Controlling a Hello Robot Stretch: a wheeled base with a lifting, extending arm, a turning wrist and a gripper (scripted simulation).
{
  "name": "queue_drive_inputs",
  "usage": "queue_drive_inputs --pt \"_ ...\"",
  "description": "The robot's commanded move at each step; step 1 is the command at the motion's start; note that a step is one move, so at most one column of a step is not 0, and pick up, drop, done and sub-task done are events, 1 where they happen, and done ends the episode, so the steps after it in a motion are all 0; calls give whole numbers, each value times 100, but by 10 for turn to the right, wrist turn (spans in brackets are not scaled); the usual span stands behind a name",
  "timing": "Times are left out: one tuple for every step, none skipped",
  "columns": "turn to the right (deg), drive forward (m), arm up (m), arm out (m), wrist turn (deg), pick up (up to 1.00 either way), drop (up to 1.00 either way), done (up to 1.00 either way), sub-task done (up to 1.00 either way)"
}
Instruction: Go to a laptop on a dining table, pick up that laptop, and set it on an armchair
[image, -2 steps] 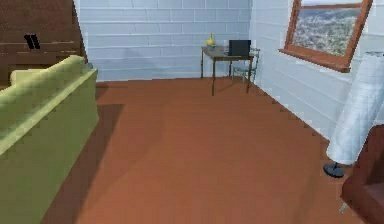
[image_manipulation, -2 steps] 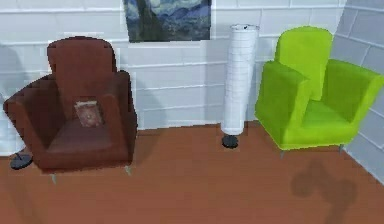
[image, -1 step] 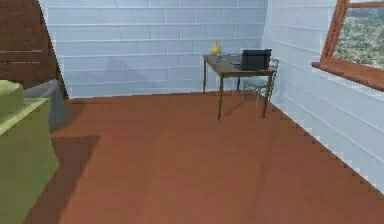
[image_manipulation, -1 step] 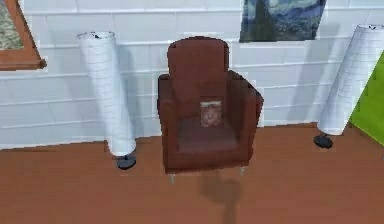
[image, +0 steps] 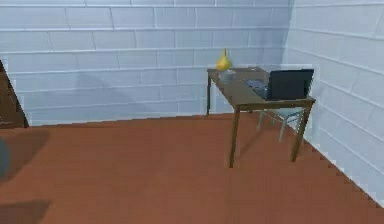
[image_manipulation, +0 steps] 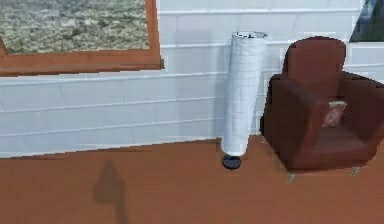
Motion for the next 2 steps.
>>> queue_drive_inputs --pt "-30 0 0 0 0 0 0 0 0" --pt "0 85 0 0 0 0 0 0 0"
